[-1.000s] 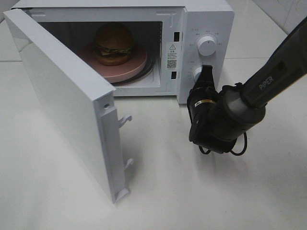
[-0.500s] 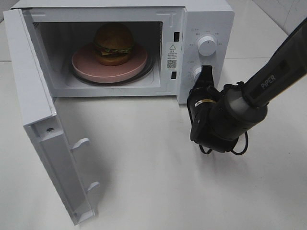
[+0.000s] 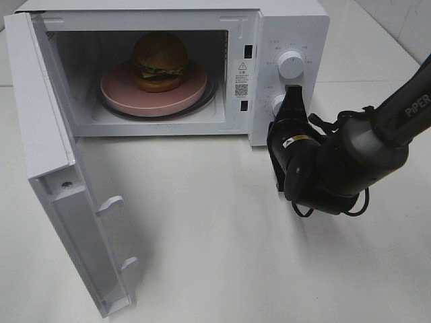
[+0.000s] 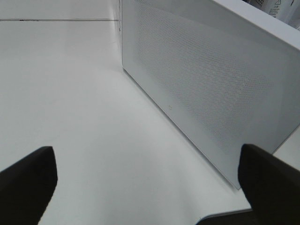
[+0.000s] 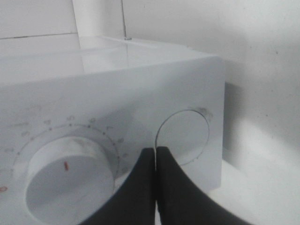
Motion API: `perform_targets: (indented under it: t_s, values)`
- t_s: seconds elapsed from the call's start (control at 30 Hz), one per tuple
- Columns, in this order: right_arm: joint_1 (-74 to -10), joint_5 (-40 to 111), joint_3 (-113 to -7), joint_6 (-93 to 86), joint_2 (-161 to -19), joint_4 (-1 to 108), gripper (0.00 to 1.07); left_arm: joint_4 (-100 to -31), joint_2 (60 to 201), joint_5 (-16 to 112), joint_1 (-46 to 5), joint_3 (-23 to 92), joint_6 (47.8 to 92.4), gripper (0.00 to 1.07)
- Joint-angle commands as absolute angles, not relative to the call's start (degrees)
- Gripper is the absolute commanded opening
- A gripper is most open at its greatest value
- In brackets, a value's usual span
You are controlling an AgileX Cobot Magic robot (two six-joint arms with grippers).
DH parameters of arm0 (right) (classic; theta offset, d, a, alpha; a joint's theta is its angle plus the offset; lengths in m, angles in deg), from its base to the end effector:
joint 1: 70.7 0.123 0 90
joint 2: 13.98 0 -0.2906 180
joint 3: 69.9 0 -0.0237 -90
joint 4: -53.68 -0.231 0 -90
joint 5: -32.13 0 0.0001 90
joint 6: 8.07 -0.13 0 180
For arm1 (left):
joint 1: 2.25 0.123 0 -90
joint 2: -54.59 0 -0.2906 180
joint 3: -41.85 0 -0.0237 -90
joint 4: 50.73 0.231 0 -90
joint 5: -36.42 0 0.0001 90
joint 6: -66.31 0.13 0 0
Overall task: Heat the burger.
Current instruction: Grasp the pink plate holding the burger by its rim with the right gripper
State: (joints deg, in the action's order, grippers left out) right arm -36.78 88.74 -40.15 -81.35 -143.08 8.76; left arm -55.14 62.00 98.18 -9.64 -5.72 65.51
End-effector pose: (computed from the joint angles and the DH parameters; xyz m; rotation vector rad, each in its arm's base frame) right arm 0.3632 0.1520 0.1025 1.4542 1.3794 0.9891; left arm 0.0021 -0.0092 0.2541 0.1227 2.0362 -0.1816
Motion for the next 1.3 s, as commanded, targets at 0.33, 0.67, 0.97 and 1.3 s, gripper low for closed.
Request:
perform_targets:
  t_s: [0.33,0.67,0.97,1.3]
  values:
    - [-35.86,81.52,-30.81,-74.59,-133.57,12.54,0.0,-55.43,60.91,97.67,-9.53,-5.84,65.34,0.98]
    - [-36.03,70.35,-27.26,-55.69,-123.03,12.25,0.01,-55.43,60.91,97.67,-9.53,-5.84,65.34,0.98]
    - [-36.03,54.99,-27.26,-32.77,-114.95,12.25,0.03,-55.43,60.91,97.67,-9.53,-5.84,65.34,0.98]
    - [-36.03,39.92,-27.26,-17.24,-109.91,12.54,0.04,-55.43,60.91,97.67,-9.53,-5.84,65.34,0.98]
